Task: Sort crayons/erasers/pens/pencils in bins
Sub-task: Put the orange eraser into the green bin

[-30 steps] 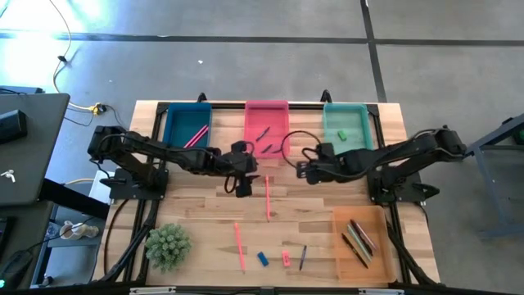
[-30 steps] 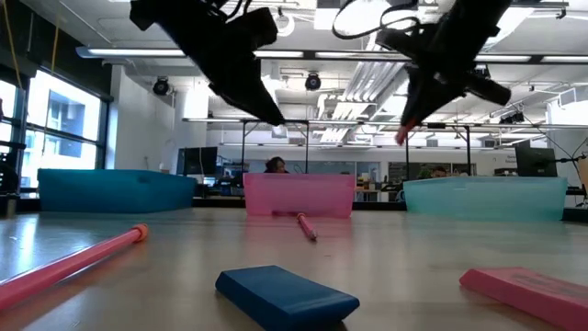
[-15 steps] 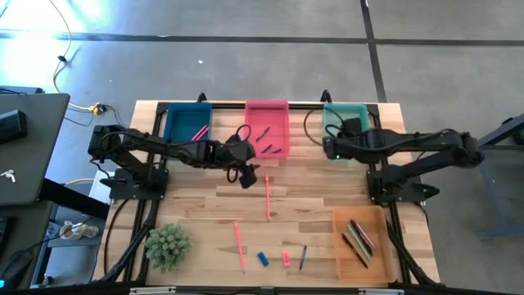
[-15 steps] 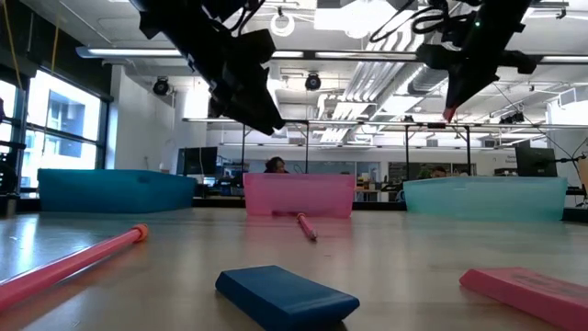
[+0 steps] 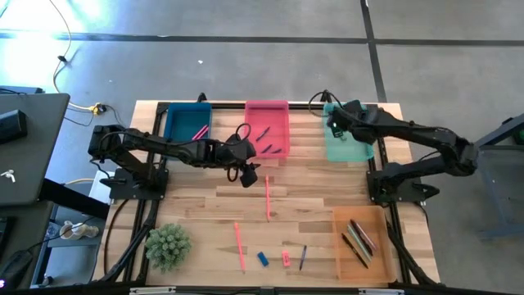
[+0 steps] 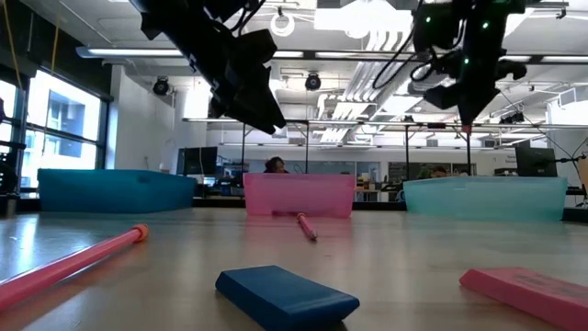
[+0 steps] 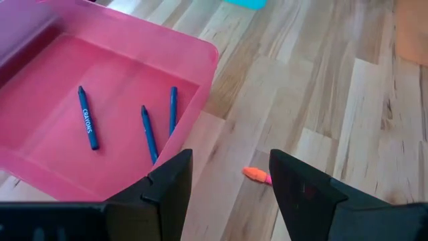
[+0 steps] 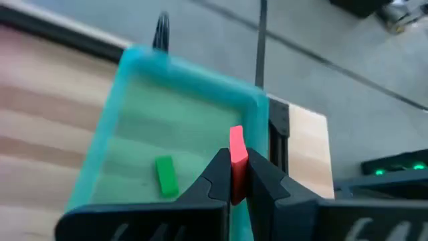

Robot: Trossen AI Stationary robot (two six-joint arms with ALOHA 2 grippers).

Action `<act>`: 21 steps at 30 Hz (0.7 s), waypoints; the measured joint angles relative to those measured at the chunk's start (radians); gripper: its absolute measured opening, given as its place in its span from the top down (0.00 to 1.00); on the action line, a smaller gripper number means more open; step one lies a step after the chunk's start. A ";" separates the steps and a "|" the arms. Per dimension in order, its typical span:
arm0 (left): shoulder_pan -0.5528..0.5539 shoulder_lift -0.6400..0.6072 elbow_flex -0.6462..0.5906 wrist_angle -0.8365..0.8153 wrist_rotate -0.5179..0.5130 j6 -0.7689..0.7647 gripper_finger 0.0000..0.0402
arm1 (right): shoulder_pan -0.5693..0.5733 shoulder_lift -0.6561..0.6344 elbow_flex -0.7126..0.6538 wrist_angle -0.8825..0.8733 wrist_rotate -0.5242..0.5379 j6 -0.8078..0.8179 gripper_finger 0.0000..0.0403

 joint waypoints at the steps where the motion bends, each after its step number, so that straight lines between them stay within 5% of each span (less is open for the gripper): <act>1: 0.000 0.000 0.000 0.000 0.000 0.000 0.53 | -0.030 0.010 0.000 0.022 -0.039 -0.046 0.99; 7: 0.000 0.000 0.000 0.001 -0.002 -0.001 0.53 | -0.165 0.076 0.000 0.148 -0.286 -0.254 0.99; 21: 0.000 0.000 0.000 -0.001 0.000 -0.126 0.53 | -0.416 0.267 0.000 0.225 -0.744 -0.465 0.99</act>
